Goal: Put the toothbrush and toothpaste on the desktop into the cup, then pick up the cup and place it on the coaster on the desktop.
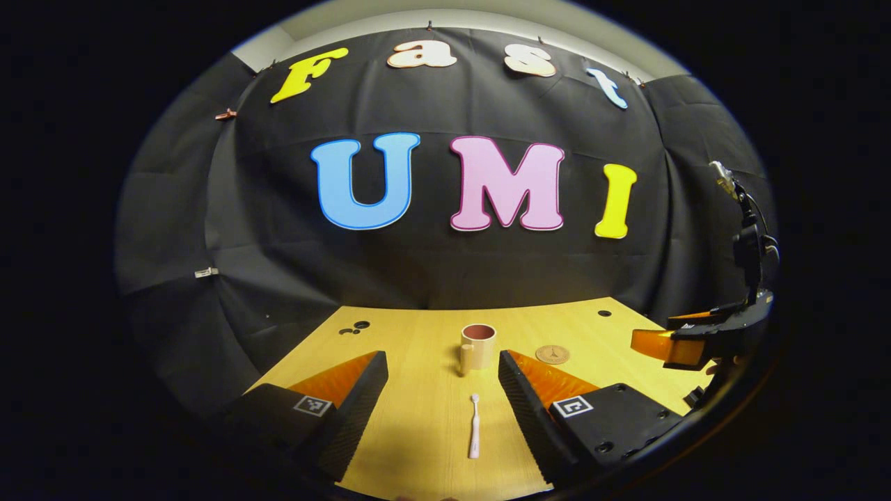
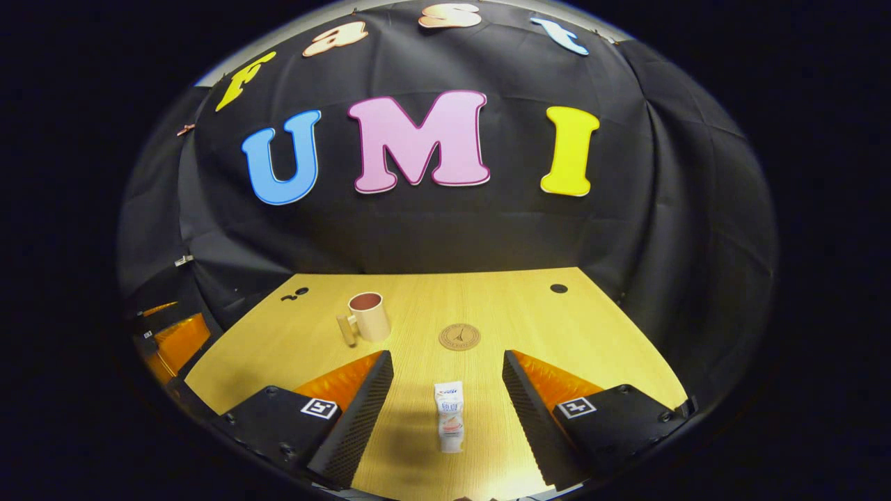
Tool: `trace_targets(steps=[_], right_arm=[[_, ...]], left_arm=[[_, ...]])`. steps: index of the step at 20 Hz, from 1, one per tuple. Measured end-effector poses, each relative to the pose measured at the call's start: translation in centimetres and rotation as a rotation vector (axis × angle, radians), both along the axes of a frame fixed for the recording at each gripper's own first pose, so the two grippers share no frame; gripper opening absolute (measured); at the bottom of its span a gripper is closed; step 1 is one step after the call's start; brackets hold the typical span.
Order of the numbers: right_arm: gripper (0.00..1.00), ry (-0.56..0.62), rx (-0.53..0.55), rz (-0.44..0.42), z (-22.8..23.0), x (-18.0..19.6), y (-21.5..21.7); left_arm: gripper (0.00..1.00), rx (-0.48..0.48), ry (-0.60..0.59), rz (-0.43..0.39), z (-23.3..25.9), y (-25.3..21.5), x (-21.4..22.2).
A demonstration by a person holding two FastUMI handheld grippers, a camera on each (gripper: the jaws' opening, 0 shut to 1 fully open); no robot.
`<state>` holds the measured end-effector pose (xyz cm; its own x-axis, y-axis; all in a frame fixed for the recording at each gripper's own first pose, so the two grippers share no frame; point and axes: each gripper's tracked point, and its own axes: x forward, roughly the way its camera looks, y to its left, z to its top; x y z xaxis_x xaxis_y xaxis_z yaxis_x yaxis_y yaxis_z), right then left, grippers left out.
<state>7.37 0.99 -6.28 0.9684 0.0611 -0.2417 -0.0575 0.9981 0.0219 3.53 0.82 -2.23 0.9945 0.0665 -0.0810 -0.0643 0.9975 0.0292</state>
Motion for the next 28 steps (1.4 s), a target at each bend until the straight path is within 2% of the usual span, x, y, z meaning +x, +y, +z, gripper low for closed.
trace_targets(steps=[11,18,26,27,28], right_arm=[[0.97,0.3,-0.047,0.072,-9.0,4.3,0.9],[0.98,0.515,-0.117,0.121,-17.0,5.9,0.5],[0.98,0.665,-0.113,0.098,-21.3,5.8,-0.2],[0.92,0.677,-0.104,0.094,-21.7,5.7,-0.2],[0.94,0.671,-0.107,0.08,-21.7,5.9,-0.4]], left_arm=[[0.99,-0.04,0.13,0.173,-3.7,2.3,0.7],[0.99,-0.02,0.24,0.227,-6.9,1.9,1.3],[0.99,-0.029,0.294,0.245,-8.2,1.2,2.3],[0.99,-0.03,0.296,0.241,-8.2,1.2,2.5],[0.99,-0.027,0.3,0.237,-8.3,1.2,2.6]])
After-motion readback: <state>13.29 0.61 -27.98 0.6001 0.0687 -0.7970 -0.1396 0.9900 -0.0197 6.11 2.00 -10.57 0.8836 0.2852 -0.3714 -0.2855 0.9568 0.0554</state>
